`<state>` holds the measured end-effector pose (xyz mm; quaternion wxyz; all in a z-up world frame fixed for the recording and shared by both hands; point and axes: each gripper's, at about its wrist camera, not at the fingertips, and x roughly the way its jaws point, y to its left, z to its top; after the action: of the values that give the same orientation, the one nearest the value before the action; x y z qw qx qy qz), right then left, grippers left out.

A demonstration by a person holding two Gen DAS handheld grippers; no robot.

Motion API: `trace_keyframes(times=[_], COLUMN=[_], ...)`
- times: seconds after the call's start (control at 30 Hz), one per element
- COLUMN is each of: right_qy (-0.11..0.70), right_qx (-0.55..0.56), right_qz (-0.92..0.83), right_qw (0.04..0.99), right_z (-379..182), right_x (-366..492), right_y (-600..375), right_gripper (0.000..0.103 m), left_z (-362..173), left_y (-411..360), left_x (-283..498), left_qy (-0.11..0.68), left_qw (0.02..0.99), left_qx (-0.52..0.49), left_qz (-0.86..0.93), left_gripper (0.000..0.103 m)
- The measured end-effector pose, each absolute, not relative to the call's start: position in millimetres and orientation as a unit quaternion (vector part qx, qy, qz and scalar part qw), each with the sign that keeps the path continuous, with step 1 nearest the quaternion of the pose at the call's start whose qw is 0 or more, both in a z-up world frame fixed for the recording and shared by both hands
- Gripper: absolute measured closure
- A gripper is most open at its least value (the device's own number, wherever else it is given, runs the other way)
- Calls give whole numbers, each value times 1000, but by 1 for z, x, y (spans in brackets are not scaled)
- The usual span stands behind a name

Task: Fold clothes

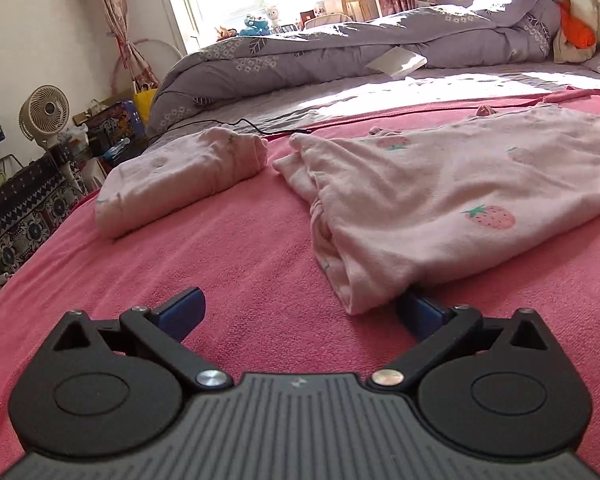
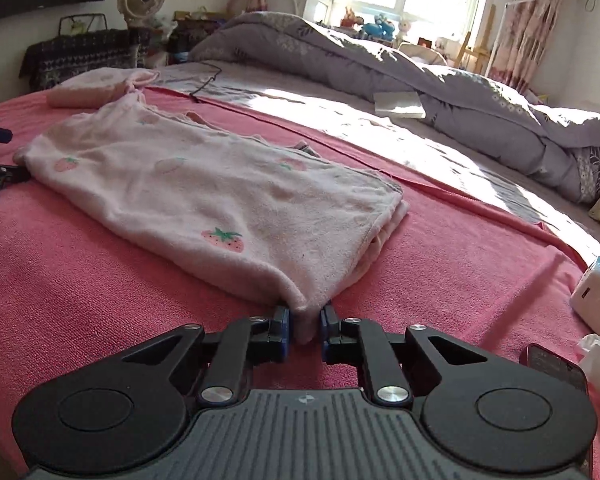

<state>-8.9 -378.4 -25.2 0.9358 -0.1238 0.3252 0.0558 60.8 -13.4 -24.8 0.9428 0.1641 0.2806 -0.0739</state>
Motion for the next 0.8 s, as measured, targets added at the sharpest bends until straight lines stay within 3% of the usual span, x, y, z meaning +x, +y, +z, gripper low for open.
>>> trace_keyframes(times=[0.13,0.3,0.47,0.57,0.7,0.8], right_qy=[342,294,233,220,243,263], right_qx=[-201,-149,-163,-157,-164,-111], right_qz=[-55,-45,41,75,40,-19], right_qw=[916,943,958,960,955,958], right_z=[-35,-15,-10,-18,-37,-34], right_x=[-11,-31,-21,-5,1,-9], right_y=[-405,-408,-340,-306,-304,-351], right_gripper=[90,87,59,54,49,33], left_z=[-25,-15,9,13,-26,-19], left_y=[-3,7,2,-17,-35,-1], left_x=[60,52,43,52,78,68], left_qy=[281,274,234,222,256,262], left_qw=[944,946,962,966,941,951], left_qx=[160,172,138,119,219,165], left_qz=[-61,18,13,-50,-11,-16], left_gripper=[0,0,0,0,0,0])
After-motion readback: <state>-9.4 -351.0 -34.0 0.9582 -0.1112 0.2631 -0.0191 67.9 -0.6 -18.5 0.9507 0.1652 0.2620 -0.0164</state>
